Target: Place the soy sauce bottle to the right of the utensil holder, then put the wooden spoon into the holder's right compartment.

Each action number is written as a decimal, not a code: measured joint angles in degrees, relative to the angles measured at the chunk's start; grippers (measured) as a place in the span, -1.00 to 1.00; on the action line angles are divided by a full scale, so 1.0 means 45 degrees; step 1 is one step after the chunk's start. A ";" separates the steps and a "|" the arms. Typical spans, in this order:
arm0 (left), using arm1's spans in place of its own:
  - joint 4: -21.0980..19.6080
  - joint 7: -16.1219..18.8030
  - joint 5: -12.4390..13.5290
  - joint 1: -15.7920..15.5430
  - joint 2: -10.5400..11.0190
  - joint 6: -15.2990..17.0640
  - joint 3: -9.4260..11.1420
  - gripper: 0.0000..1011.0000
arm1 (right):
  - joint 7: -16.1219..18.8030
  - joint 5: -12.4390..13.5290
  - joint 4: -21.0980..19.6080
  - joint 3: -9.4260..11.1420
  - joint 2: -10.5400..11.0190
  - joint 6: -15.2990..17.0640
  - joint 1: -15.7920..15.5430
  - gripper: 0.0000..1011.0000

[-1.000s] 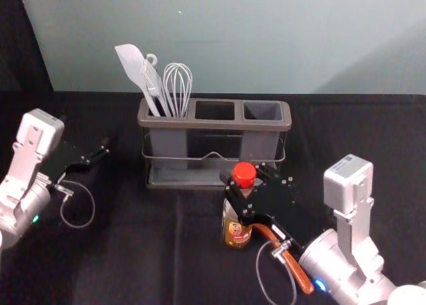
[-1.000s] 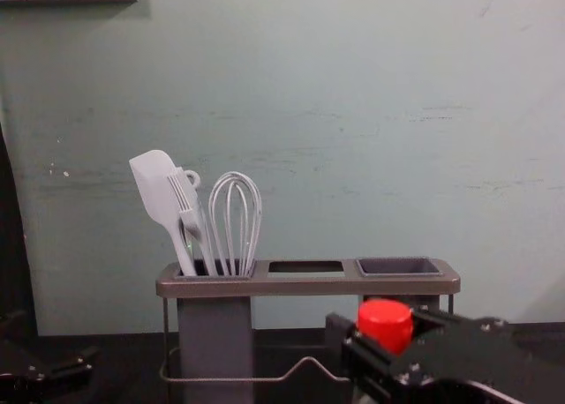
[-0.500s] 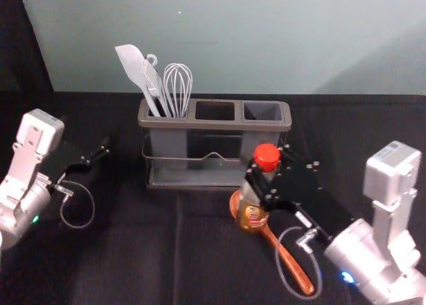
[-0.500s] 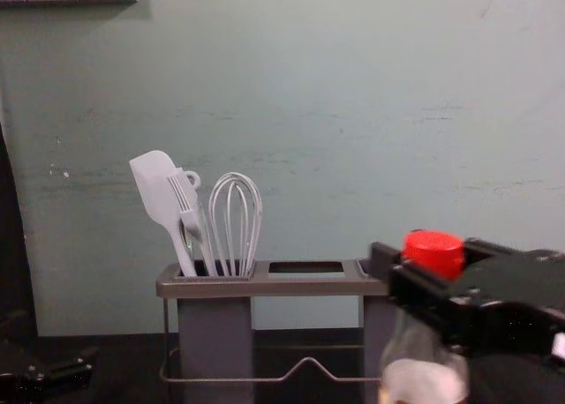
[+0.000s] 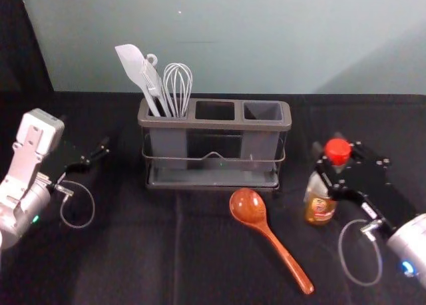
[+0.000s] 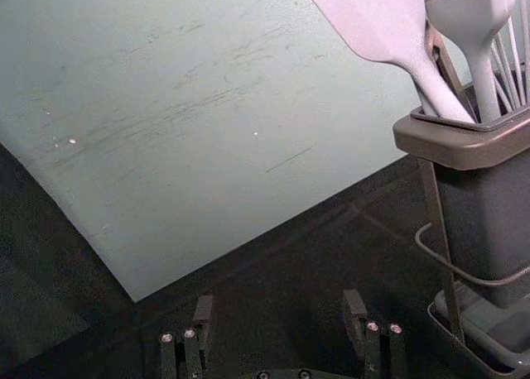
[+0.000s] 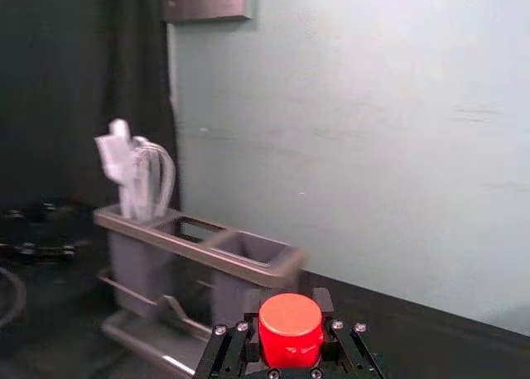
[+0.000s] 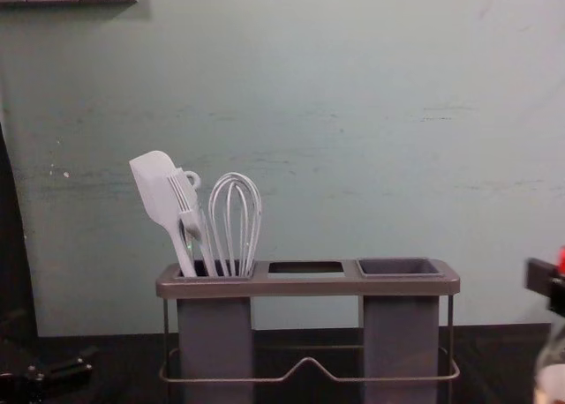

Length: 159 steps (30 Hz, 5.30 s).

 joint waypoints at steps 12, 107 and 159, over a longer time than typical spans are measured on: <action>0.0000 0.0000 0.0000 0.0000 0.0000 0.0000 0.0000 0.98 | 0.1251 0.0275 0.1952 0.0250 -0.0011 -0.0897 0.1570 -0.25; 0.0000 0.0000 0.0000 0.0000 0.0000 0.0001 0.0000 0.98 | 0.1288 0.0115 0.3298 -0.0329 -0.0851 -0.1313 0.2998 0.98; 0.0000 0.0000 0.0000 0.0000 0.0000 0.0001 0.0000 0.98 | 0.0942 -0.1585 0.1691 -0.2200 -0.0661 0.3166 0.1852 0.98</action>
